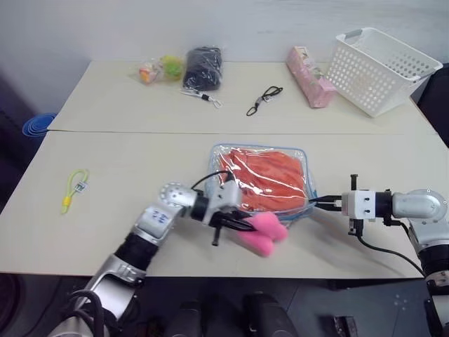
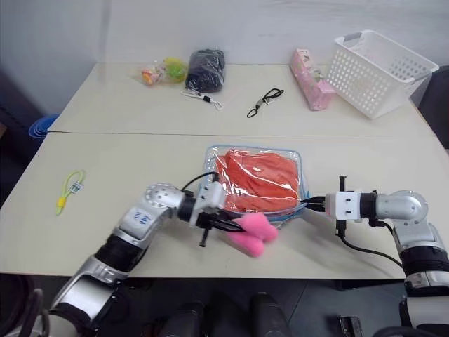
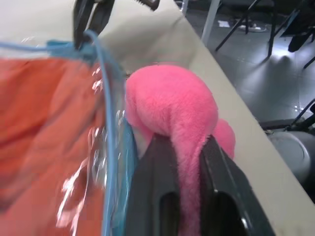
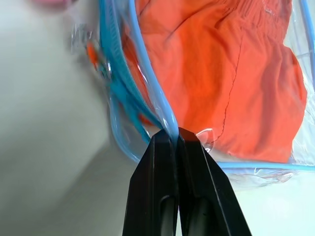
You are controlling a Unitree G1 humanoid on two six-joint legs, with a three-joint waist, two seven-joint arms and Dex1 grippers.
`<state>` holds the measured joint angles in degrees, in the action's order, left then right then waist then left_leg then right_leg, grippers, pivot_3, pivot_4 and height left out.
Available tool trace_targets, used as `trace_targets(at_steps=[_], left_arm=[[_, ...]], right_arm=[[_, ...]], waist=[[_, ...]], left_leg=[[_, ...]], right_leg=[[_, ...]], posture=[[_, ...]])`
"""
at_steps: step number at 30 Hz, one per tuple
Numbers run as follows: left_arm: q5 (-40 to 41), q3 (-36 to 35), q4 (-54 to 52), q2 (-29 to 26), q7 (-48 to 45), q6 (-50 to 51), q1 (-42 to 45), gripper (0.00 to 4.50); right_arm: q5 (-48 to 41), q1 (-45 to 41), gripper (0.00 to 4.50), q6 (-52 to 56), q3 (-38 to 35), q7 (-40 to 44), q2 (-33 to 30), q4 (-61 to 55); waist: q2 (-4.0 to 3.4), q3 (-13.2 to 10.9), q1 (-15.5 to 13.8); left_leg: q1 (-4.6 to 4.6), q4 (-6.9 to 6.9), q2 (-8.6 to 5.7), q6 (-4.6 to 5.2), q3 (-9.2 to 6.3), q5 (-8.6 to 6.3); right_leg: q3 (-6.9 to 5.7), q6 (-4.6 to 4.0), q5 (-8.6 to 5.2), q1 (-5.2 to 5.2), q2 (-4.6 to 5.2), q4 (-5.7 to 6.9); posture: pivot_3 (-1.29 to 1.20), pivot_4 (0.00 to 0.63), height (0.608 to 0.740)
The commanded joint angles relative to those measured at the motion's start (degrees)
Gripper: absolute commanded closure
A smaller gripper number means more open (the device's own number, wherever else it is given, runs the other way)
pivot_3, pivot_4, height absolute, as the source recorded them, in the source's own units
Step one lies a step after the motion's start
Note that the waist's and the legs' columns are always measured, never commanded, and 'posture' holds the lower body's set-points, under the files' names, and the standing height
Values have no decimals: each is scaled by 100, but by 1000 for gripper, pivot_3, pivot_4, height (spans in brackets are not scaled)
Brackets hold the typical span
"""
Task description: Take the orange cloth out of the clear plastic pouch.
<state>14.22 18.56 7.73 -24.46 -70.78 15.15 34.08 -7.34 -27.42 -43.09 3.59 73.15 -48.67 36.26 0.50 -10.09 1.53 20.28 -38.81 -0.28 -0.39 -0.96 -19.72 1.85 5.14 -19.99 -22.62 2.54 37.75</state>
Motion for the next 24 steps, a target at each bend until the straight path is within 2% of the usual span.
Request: trace_targets(at_steps=[1, 5, 8, 13, 16, 19, 21, 23, 24], left_arm=[[382, -604, 294, -746, -826, -229, -83, 4485], [371, -971, 1284, -1531, -1398, -368, 91, 4485], [185, -1152, 2214, -1899, -1558, -659, 322, 4485], [-134, -1459, 4056, -2152, -1186, -1401, 965, 4485], [-254, -1599, 4721, -2176, -995, -1664, 1265, 4485], [-225, -1678, 4742, -2144, -1223, -1763, 1344, 4485], [-86, -1730, 4430, -2074, -1379, -1536, 1315, 4485], [1, -1738, 3827, -2000, -1437, -1560, 1147, 3756], [-25, -1693, 3499, -2001, -1477, -1677, 1027, 3578]], right_arm=[[-174, 68, 4500, -88, -263, -48, -212, -17], [-313, 109, 4500, -118, -262, 63, -238, -11], [-306, 117, 4500, -197, -242, 82, -261, 20], [-313, 109, 4500, -281, -236, 106, -257, 52], [-317, 117, 4500, -334, -228, 132, -260, 85], [-447, 248, 4500, -214, -219, 216, -242, -41], [-850, 452, 4500, 460, -304, 252, -184, -454], [-1495, 784, 4500, 1533, -467, 240, -186, -1193], [-1723, 940, 4274, 1844, -580, 163, -176, -1534]], waist=[[1, 0, 0], [-5, -3, 7], [-5, -4, 3], [-5, -4, 6], [-5, -4, 7], [-5, -4, 6], [-5, -4, 5], [-5, -4, -8], [-5, -3, -10]], left_leg=[[0, 0, 0, 0, -1, 0], [-1, 6, 0, -1, -2, -2], [0, 4, -1, 3, -2, -4], [2, 2, -1, 8, -3, -7], [3, 3, -2, 11, -3, -8], [5, 3, -1, 12, -1, -10], [7, 4, -1, 11, -2, -11], [18, 3, 0, 10, -6, -11], [22, 3, 0, 10, -8, -11]], right_leg=[[-1, 0, 0, 0, 0, 0], [-4, -2, -1, -2, 1, -1], [-4, -2, -1, -1, 3, -2], [-9, -2, -1, -3, 4, 0], [-9, -2, -1, -6, 4, 3], [-8, -2, -1, -9, 5, 4], [-9, -2, -1, -11, 6, 4], [-11, -2, -1, -19, 7, 6], [-13, -2, -1, -21, 8, 9]], posture=[[0, 150, 740], [0, 150, 740], [0, 150, 740], [0, 150, 740], [0, 150, 740], [0, 150, 740], [0, 150, 740], [0, 150, 740], [0, 150, 740]])
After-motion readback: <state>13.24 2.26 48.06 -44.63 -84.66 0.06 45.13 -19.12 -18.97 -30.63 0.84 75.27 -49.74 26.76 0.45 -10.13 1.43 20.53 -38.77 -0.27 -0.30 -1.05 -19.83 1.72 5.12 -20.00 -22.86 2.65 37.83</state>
